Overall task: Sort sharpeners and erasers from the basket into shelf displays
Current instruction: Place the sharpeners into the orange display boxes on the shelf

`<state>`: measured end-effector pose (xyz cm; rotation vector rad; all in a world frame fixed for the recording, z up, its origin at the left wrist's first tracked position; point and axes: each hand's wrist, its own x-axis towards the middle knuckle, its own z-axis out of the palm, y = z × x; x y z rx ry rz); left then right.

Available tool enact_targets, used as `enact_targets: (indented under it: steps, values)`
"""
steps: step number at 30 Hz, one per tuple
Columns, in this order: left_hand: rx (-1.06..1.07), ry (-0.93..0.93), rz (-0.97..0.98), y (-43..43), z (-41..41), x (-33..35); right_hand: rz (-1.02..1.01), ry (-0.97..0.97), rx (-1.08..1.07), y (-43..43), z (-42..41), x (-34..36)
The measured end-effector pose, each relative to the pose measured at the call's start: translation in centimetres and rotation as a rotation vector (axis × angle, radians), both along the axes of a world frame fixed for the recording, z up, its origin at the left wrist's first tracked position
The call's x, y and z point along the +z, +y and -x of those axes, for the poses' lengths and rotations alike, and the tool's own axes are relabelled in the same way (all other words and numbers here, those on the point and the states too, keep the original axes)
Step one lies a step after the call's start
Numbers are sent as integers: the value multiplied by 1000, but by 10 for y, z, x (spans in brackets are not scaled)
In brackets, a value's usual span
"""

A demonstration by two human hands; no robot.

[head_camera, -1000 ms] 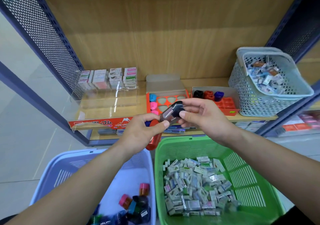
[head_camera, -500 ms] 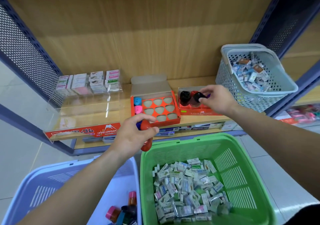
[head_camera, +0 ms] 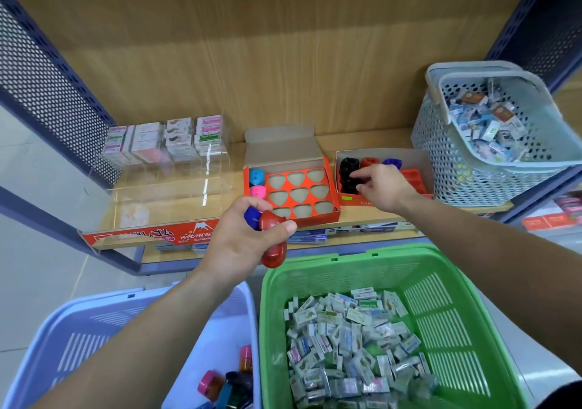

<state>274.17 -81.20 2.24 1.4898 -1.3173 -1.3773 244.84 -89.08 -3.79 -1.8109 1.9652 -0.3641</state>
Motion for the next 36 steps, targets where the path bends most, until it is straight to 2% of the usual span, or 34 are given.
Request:
enact_targets:
  steps: [2,4,6,9,11,15,19,29,33,36]
  values:
    - [1,20,14,-1,0,1,61,53,28,5,-5,10]
    - [-3,34,27,-2,0,4,132,7,53,17,-19,29]
    - [-7,48,41,-2,1,8,103,-223,116,35,-43,54]
    - [-14,87,52,-1,2,17,-100,-676,216,67,-81,91]
    - [-13,124,65,0,3,23,-155,-782,257,85,-97,105]
    - [-23,170,81,7,6,34,-103,-786,194,107,-109,112]
    - [-32,130,135,14,11,40,-77,-838,105,116,-111,114]
    - [-110,63,78,16,18,34,-223,-940,109,115,-97,103]
    - [-63,97,-28,12,19,26,-222,-816,56,96,-60,90]
    - [-51,30,-100,8,14,19,-109,-565,-61,69,-18,76]
